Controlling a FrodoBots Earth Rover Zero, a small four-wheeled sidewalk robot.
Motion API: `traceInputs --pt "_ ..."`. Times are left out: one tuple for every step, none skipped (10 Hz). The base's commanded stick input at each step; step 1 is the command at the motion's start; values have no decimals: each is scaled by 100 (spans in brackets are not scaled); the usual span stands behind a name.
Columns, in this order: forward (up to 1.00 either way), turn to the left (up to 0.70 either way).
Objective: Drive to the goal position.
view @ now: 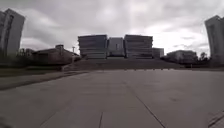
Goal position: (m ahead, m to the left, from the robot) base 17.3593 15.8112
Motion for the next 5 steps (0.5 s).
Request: traceInputs --pt "100 0" --pt "100 0" --pt "100 0" --pt "100 0" --pt "100 0"
